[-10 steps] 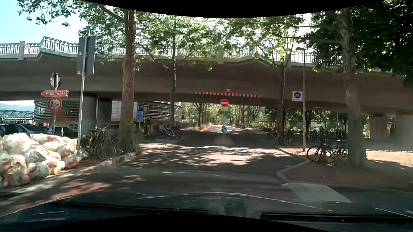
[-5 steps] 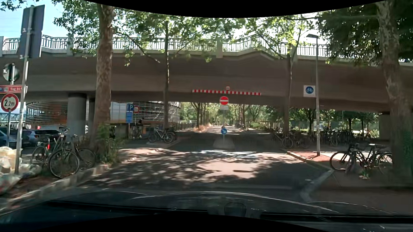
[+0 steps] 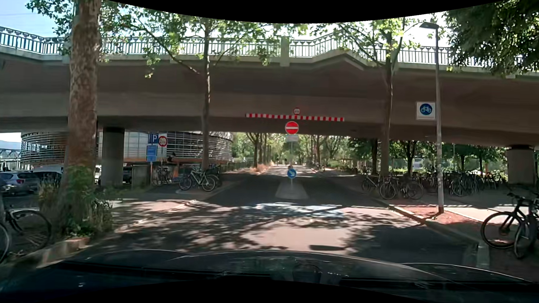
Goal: Follow the waypoints while adhering to traffic rules and regulations
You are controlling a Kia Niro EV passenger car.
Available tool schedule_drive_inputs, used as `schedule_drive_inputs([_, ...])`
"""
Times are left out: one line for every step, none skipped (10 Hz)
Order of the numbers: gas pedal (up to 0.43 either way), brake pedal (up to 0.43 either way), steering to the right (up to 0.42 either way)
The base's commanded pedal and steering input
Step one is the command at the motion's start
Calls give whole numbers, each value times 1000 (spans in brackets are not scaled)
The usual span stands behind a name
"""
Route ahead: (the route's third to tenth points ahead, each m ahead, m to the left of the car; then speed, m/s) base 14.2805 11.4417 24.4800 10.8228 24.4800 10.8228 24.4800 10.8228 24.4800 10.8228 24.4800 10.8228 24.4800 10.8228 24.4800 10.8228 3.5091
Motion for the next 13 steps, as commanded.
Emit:
schedule_drive_inputs([0, 0, 18])
schedule_drive_inputs([0, 12, 18])
schedule_drive_inputs([0, 12, 19])
schedule_drive_inputs([0, 18, 19])
schedule_drive_inputs([0, 30, 16])
schedule_drive_inputs([0, 73, 13])
schedule_drive_inputs([0, 73, 9])
schedule_drive_inputs([0, 61, -4])
schedule_drive_inputs([0, 55, -37])
schedule_drive_inputs([0, 55, -89])
schedule_drive_inputs([0, 61, -140])
schedule_drive_inputs([0, 73, -172])
schedule_drive_inputs([0, 73, -223])
